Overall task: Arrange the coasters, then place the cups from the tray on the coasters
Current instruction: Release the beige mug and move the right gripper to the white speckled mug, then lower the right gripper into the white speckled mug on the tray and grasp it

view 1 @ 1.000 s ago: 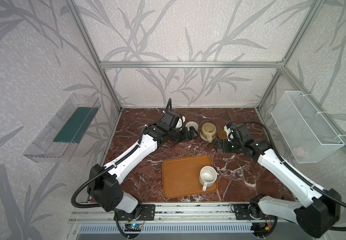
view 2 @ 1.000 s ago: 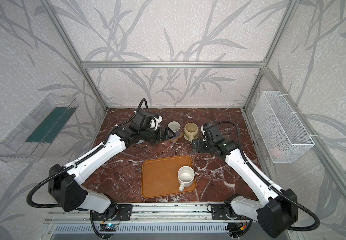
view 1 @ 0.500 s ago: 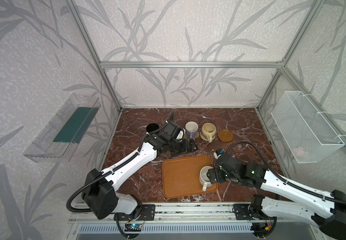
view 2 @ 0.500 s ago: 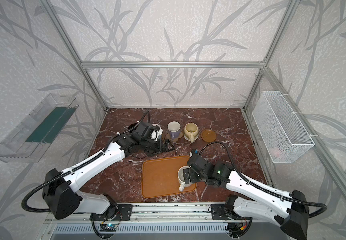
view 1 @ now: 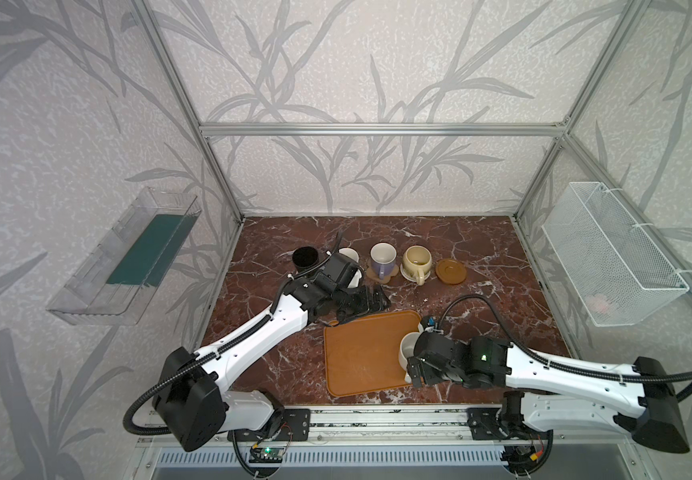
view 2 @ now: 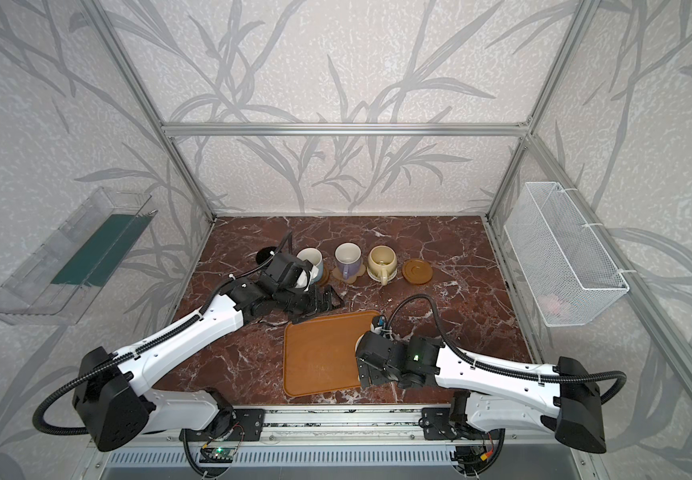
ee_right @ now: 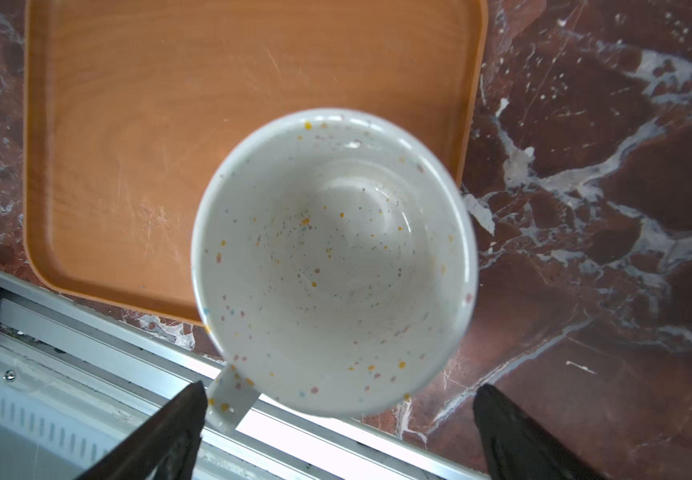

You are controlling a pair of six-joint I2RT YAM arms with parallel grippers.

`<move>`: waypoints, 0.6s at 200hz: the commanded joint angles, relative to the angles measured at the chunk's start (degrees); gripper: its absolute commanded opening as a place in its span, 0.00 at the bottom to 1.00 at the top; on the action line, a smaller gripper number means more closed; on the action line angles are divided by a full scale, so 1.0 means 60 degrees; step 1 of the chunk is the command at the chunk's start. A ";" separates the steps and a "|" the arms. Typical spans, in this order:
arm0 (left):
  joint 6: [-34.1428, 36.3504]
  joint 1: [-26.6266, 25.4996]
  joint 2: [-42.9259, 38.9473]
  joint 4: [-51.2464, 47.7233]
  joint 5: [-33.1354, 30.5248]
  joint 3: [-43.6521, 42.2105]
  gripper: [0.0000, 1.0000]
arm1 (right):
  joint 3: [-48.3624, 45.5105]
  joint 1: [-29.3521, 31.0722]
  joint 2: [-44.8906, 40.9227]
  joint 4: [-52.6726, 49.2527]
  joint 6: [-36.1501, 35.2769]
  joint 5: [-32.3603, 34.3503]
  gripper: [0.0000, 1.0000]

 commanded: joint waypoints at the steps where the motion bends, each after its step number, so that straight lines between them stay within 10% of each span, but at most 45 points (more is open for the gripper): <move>1: -0.0227 -0.0054 -0.0174 0.0201 -0.0111 -0.0142 0.99 | -0.0104 0.0237 0.0259 0.0494 0.0279 -0.0005 0.99; 120: -0.0469 -0.0047 -0.0224 0.0590 -0.0032 -0.0489 0.99 | 0.0286 0.0291 0.1080 -0.0778 0.0618 0.0465 0.92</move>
